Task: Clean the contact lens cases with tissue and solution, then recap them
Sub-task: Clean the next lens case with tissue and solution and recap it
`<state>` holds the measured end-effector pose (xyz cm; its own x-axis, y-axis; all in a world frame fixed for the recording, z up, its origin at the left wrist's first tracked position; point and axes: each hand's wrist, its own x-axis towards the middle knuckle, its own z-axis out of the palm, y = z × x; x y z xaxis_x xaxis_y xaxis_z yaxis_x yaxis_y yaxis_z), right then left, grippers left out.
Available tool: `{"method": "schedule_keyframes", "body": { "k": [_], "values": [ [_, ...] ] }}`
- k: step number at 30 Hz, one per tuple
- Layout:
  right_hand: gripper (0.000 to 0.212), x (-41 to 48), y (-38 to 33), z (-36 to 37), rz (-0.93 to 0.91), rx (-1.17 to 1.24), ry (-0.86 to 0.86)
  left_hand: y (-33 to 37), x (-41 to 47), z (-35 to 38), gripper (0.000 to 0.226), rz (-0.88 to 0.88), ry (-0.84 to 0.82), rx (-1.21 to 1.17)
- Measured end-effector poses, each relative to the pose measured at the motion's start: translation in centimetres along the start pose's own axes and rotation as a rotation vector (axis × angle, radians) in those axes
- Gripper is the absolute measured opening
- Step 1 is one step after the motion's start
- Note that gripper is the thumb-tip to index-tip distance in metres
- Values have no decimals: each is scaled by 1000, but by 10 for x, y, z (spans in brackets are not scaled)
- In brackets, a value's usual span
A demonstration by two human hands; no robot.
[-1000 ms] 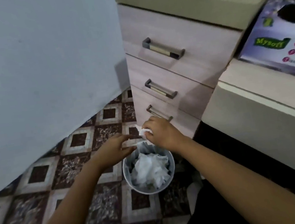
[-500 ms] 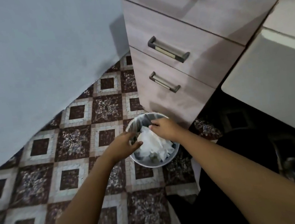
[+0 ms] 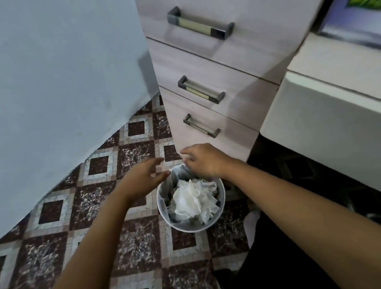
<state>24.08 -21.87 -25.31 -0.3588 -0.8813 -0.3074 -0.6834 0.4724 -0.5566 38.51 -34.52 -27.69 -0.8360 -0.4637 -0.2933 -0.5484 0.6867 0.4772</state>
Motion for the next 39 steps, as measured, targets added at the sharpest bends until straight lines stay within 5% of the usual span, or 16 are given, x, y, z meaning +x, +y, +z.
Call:
{"method": "schedule_keyframes", "body": {
  "k": [9, 21, 28, 39],
  "values": [
    [34, -31, -46, -86, -210, -95, 208, 58, -12, -87, 49, 113, 207, 78],
    [41, -121, -66, -204, -265, -185, 530, 178, -32, -161, 55, 414, 423, 141],
    [40, -207, -26, -258, -160, -245, 704, 285, -40, -164, 52, 668, 489, 106],
    [40, -327, 72, -281, 155, -268, 841, 431, -23, -102, 50, 949, 339, 113]
  ]
}}
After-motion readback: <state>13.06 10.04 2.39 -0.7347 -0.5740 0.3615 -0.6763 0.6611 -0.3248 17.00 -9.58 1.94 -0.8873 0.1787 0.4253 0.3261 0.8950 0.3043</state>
